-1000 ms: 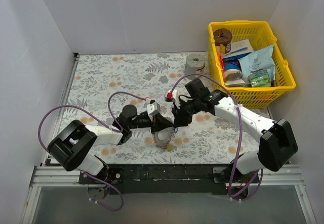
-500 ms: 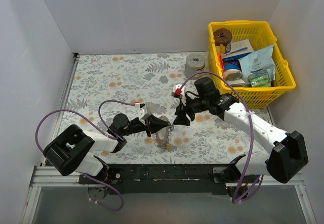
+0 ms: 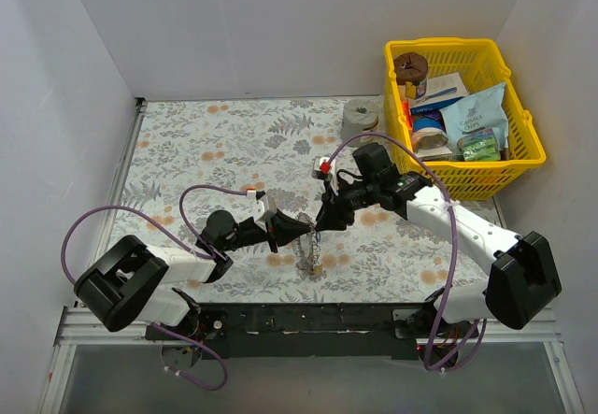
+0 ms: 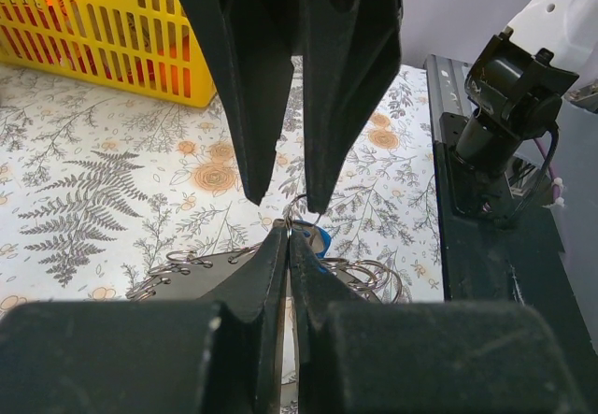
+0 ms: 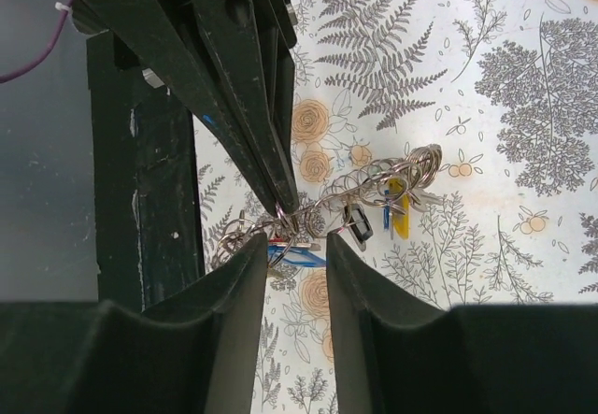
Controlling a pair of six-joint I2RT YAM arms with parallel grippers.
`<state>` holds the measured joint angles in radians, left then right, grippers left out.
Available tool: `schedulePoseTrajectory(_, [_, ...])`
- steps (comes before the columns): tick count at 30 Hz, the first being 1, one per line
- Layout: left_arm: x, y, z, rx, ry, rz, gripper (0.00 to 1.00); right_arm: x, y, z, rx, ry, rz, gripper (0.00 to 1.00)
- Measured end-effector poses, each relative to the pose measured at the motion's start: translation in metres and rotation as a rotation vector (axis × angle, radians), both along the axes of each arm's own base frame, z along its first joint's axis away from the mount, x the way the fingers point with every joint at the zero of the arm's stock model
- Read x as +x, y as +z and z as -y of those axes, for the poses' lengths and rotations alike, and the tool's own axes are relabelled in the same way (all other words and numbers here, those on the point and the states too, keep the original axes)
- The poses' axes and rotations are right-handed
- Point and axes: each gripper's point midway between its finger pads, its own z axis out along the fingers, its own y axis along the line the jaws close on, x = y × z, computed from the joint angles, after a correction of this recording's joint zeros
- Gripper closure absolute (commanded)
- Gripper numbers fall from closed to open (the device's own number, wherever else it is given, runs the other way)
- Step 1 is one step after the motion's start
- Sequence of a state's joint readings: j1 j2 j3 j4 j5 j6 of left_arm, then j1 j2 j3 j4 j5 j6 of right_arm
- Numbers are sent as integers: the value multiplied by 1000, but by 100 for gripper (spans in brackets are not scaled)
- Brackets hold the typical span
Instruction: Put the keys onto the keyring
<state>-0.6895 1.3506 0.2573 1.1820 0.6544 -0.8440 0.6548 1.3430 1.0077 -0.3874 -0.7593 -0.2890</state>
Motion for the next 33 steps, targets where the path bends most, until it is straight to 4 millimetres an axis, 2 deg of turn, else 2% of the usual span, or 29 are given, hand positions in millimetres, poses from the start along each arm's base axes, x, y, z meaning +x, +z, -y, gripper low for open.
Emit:
schedulePoseTrajectory(5, [0,0,0,2,0,0,100,0,-10,-2,-15,7,-35,75])
schedulePoseTrajectory(12, [0,-2,-1,10,1,-3,100,-3,-17,-2,-27,18,-69,99])
schedulePoseTrajectory(33, [-3,4,-2,1,-3,10,100,-7,-15,-3,-10,47,-67,99])
